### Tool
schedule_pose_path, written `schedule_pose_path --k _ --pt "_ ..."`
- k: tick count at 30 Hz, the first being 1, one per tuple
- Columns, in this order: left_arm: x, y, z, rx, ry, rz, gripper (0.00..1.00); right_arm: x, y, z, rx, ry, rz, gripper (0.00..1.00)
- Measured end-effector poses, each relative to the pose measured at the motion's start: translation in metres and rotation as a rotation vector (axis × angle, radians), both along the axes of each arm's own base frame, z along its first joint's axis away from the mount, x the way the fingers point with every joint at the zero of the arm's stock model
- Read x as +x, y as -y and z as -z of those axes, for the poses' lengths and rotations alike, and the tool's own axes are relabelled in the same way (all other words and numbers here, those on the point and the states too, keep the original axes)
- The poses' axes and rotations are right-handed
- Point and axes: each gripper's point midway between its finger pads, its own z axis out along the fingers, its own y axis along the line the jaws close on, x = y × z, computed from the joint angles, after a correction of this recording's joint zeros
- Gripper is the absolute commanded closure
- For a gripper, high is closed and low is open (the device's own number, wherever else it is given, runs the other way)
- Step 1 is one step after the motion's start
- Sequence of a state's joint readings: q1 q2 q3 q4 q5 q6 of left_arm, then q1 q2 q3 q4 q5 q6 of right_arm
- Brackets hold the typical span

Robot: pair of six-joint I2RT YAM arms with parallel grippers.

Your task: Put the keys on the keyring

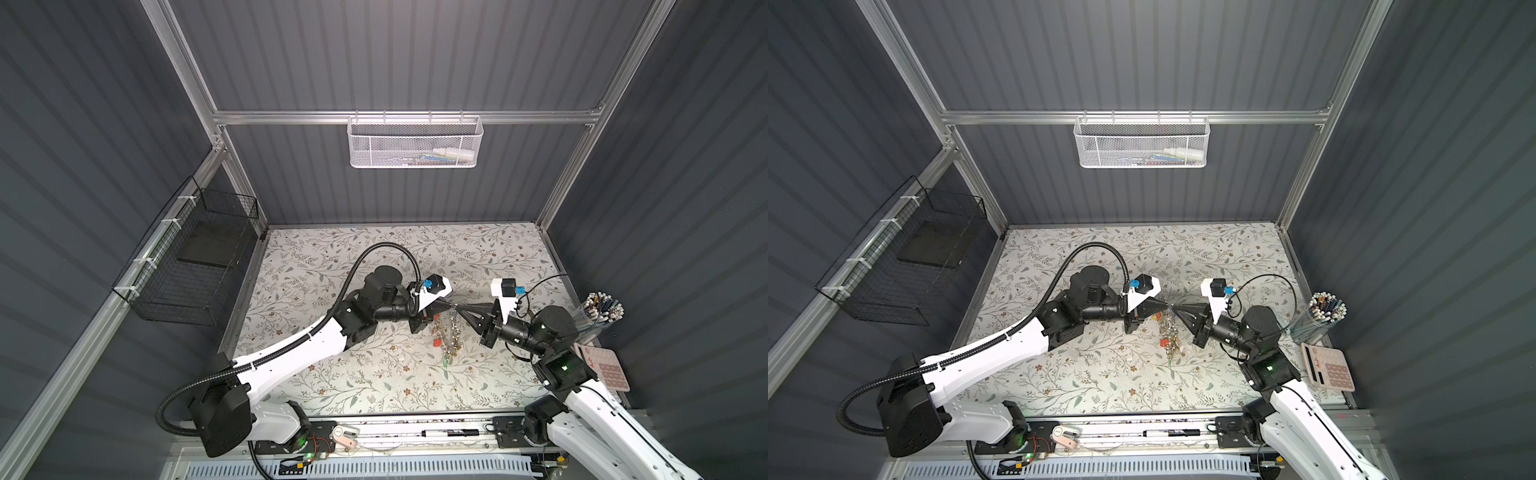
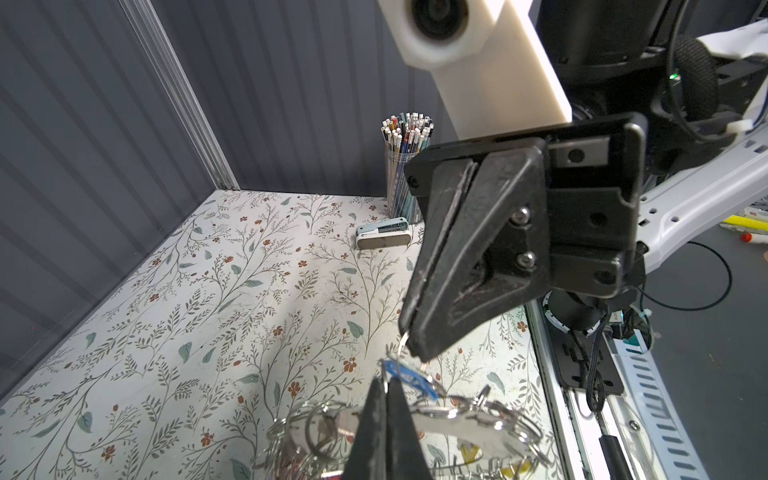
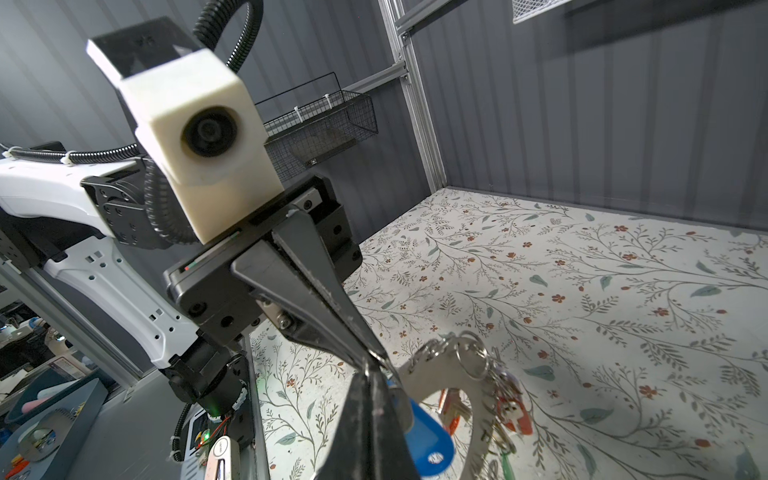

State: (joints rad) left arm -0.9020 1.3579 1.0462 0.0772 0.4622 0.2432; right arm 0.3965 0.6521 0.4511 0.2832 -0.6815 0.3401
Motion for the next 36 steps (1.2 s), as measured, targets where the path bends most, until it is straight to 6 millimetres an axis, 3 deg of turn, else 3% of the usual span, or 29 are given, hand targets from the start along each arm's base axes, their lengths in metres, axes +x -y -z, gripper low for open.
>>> schedule_pose_path --k 26,36 --pt "0.0 -0.001 0.001 0.006 -0.006 0.0 1.0 0.008 0.0 0.012 -0.026 -0.041 0.03 1.0" --pt "0.0 0.001 -0.002 0.01 -0.011 0.009 1.0 0.005 -0.001 0.007 -0.015 -0.025 0.019 1.0"
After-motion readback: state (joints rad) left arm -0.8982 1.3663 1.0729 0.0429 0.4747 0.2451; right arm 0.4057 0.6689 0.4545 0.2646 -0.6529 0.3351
